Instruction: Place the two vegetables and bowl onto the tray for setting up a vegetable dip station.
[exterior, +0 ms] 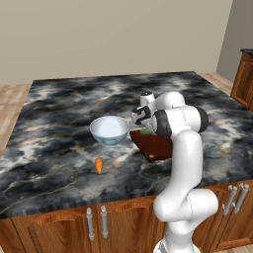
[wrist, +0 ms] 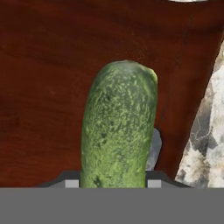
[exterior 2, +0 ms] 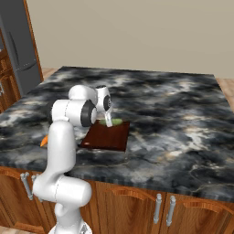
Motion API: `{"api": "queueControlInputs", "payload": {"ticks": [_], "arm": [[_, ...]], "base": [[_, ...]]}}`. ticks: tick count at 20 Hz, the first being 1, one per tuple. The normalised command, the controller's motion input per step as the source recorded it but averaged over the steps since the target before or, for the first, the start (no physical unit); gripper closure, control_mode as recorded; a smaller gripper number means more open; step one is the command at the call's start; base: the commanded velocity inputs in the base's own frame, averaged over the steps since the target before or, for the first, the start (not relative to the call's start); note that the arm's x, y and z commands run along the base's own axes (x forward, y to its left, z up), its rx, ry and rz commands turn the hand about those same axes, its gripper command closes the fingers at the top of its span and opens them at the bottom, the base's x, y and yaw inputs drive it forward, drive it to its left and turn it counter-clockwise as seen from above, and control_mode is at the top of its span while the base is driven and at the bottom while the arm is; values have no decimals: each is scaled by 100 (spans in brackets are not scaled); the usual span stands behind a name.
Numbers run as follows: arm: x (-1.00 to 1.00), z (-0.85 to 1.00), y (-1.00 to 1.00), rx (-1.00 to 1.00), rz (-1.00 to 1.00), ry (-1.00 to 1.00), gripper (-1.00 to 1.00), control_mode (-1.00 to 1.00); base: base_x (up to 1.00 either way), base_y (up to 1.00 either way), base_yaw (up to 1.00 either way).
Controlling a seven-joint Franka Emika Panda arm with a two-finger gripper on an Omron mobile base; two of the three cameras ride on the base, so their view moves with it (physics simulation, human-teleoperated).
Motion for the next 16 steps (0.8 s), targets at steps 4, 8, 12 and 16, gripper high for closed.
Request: {"api": "queueControlInputs", "payload": {"ticks": [4,8,12,16], "arm": [[2,-7,0,0,2,0,100,-100],[0,0,0,0,1,0,-100,-100],[0,0,0,0,0,0,-100,-100],[0,0,0,0,0,0,-100,-100]], "base": [[0,0,0],[0,0,0],[0,0,0],[0,0,0]]}}
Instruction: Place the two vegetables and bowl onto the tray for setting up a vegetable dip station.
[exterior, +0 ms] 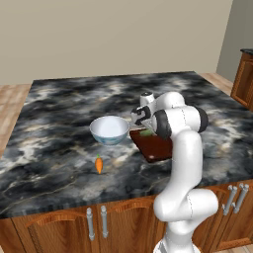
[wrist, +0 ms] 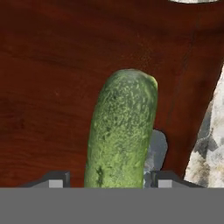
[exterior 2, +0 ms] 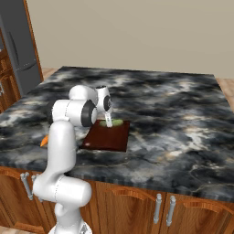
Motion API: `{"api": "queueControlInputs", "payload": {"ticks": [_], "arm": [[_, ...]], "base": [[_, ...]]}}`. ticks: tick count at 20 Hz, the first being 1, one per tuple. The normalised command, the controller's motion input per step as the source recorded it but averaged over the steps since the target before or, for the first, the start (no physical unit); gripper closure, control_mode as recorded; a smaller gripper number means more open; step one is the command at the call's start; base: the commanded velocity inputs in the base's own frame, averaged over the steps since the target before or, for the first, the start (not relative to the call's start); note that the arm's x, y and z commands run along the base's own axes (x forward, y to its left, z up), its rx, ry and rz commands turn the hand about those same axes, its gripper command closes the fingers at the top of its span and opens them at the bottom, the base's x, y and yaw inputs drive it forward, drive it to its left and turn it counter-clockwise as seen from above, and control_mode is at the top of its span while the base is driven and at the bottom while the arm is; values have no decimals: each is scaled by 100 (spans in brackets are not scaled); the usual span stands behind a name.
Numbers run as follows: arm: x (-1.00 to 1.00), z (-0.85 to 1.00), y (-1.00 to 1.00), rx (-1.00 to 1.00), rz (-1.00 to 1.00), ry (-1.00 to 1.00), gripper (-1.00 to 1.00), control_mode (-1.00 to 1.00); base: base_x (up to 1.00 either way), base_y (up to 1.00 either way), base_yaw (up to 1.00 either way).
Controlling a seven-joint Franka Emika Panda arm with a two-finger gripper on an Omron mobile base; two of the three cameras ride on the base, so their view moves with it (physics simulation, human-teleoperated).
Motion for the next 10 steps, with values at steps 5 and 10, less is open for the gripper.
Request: {"api": "queueControlInputs", "payload": {"ticks": [5,10], "arm": [[5,19,-1,0,0,0,-100,-100],[2,49,0,0,-1,0,-100,-100]], "base": [[0,0,0],[0,0,0]]}}
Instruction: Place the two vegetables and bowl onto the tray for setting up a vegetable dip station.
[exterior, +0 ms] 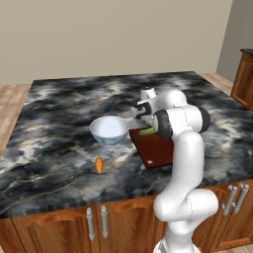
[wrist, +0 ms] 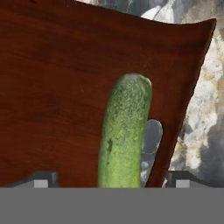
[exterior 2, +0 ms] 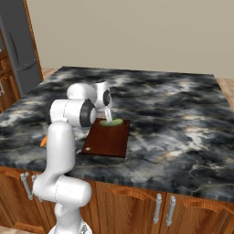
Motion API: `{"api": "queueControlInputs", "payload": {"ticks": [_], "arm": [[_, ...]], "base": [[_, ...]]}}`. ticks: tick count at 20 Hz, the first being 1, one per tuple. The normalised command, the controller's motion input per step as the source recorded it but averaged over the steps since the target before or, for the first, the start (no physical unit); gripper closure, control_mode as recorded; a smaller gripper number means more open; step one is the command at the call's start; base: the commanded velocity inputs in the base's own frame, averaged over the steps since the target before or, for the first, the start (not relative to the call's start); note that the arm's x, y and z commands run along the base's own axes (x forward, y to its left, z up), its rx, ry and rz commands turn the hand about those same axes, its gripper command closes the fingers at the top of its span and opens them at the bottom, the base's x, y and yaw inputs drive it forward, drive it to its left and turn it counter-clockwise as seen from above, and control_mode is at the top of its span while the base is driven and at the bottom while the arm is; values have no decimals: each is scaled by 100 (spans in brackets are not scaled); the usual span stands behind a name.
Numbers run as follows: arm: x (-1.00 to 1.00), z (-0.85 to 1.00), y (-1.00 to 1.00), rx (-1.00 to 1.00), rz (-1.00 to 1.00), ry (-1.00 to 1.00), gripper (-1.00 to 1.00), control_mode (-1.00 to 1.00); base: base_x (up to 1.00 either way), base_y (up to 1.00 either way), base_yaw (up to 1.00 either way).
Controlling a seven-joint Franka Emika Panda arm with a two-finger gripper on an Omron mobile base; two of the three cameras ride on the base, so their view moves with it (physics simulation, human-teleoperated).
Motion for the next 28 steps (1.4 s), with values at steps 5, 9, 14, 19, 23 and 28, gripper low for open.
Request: {"api": "queueControlInputs", "payload": {"ticks": [5,9,14,19,23,28], "arm": [[-1,62,0,0,-4,0,-100,-100],[-19,64,0,0,-11,0,-100,-100],[-56,57,0,0,-4,0,-100,-100],[-69,51,9,0,7,-1,-100,-100],[-75,40,32,0,24,-2,-100,-100],[-63,39,60,0,19,-1,-100,-100]], "base": [[0,0,0],[0,0,0],[0,0,0],[0,0,0],[0,0,0],[0,0,0]]}}
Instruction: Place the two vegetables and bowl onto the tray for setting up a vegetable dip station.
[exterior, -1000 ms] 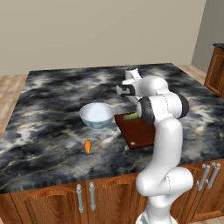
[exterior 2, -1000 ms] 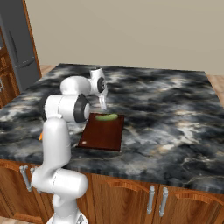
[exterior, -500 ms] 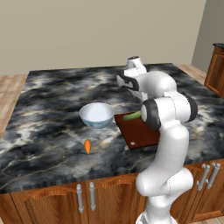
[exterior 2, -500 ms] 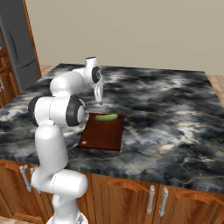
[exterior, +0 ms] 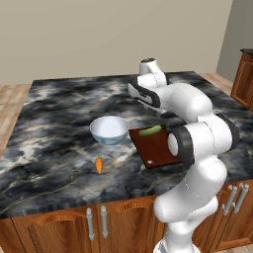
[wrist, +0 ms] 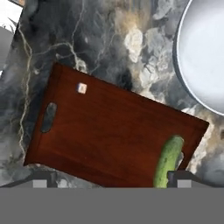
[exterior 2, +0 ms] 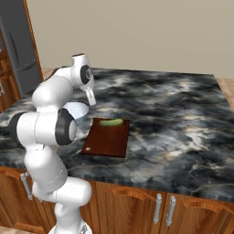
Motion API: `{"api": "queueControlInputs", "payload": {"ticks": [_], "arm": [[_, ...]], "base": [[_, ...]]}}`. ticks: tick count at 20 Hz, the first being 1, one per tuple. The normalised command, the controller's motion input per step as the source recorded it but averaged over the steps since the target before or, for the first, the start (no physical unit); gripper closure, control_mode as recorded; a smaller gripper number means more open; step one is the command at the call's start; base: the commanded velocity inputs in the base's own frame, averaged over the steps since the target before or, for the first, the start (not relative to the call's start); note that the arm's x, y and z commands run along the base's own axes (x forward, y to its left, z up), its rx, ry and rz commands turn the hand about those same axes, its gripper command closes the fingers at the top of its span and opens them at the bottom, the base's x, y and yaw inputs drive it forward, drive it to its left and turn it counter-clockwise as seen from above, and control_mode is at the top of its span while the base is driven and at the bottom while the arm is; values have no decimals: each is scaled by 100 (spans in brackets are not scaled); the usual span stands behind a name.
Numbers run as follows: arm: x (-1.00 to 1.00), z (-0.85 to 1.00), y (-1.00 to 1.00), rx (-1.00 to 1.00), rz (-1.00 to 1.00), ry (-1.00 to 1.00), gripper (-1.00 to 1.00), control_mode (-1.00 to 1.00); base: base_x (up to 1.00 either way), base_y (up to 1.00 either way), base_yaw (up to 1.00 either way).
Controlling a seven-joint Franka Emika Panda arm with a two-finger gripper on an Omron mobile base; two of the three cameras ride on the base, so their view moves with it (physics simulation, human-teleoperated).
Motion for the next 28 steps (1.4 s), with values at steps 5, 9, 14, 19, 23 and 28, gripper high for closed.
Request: {"api": "queueControlInputs", "payload": {"ticks": [5,9,14,19,23,28], "arm": [[-61,26,45,7,22,0,-100,-100],[-45,2,38,7,25,-1,-100,-100],[-19,0,37,6,24,0,-100,-100],[-16,0,33,10,20,-3,-100,-100],[-12,0,37,8,18,-3,-100,-100],[-16,0,51,1,14,-2,-100,-100]], "base": [[0,0,0],[0,0,0],[0,0,0],[0,0,0],[0,0,0],[0,0,0]]}}
